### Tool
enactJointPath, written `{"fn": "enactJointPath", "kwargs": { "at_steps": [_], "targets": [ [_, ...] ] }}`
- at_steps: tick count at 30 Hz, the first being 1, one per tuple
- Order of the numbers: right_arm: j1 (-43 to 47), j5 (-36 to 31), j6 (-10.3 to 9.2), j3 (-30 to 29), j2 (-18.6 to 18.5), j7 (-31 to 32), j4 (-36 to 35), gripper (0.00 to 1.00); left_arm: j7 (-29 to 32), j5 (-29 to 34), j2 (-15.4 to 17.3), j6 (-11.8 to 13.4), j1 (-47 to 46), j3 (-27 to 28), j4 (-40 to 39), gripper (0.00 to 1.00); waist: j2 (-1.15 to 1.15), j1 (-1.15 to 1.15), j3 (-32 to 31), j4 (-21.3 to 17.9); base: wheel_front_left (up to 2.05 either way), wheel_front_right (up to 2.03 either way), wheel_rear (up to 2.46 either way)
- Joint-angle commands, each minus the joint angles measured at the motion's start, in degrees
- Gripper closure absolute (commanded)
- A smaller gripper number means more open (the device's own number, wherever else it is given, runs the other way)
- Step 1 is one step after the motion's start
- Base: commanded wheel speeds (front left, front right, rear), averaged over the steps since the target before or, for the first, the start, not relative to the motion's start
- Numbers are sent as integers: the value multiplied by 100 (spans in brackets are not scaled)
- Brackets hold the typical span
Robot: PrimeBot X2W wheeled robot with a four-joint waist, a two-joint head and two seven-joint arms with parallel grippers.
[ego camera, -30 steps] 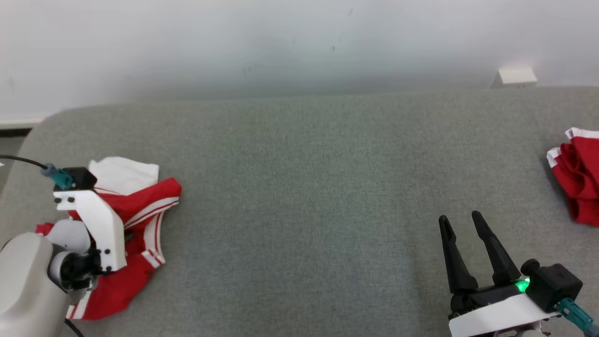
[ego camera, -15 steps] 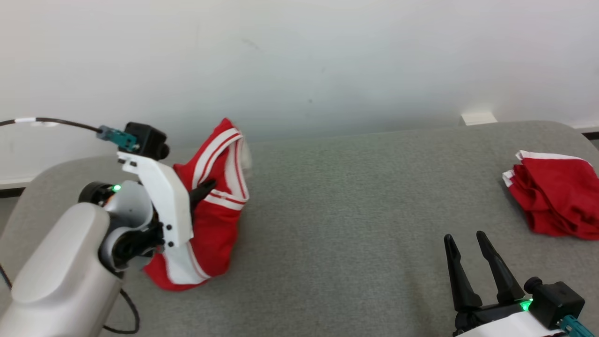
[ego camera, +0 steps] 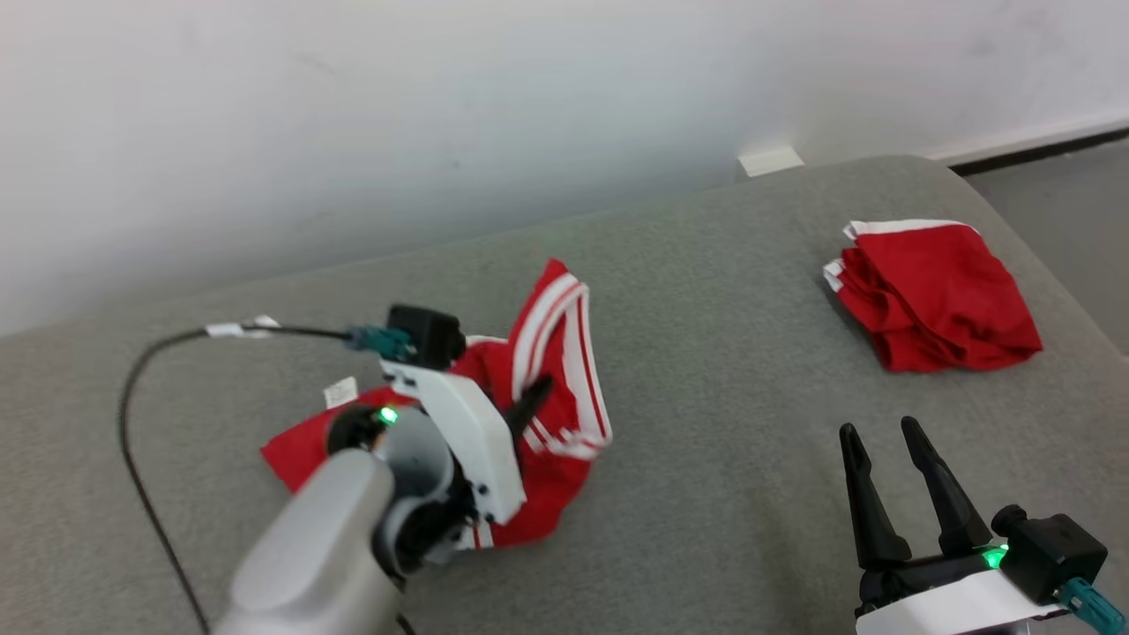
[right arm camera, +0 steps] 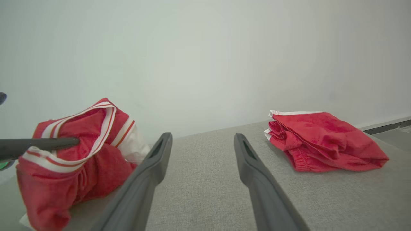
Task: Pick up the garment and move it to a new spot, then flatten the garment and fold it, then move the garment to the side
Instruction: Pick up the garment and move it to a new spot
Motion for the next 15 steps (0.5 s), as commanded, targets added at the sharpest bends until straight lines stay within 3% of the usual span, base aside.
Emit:
{"fn": "enactJointPath", "kwargs": {
  "at_steps": [1,2,9,15],
  "targets": [
    [-64,51,-11,-4,-45,4,14,0,-137,14,-129,-12,105,-45,182,62,0,0,130,-188,0,0,0],
    [-84,55,-11,13,-43,4,15,0,-259,9,-246,-30,115,-75,346,0,0,0,151,-232,0,0,0],
    [-62,49,-11,-14,-10,4,63,0,-998,119,-610,-124,-57,-288,1212,0,0,0,153,-228,0,0,0],
    [65,19,-11,-72,-34,4,83,0,-1605,346,-464,-151,-204,-431,1182,0,0,0,-29,131,0,0,0]
  ]
}}
